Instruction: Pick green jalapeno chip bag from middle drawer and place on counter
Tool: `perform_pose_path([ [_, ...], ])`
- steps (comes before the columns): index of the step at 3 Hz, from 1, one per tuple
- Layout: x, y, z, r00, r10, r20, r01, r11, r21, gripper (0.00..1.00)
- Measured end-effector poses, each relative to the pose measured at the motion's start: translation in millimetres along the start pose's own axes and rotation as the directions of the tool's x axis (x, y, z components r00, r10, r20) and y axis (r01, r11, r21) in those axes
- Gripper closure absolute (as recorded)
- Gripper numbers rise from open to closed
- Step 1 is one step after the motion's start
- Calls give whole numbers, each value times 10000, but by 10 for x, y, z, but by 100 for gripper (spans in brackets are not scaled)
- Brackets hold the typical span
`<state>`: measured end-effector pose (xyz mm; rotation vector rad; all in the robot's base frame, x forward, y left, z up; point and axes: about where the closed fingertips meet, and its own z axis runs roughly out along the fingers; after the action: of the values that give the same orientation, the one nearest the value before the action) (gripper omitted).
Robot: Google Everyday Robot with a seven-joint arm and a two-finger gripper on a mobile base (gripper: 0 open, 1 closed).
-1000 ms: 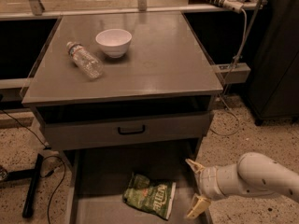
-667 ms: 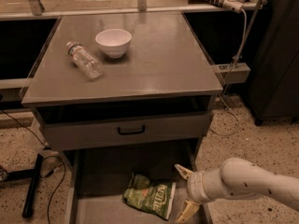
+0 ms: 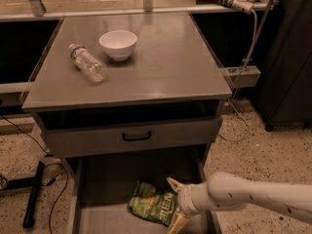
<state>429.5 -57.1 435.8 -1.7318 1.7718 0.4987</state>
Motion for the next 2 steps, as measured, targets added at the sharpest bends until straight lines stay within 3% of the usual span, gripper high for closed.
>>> perform_pose_path([
  [2,46,-36,536,9991,49,425,-36,9995,-319,0],
])
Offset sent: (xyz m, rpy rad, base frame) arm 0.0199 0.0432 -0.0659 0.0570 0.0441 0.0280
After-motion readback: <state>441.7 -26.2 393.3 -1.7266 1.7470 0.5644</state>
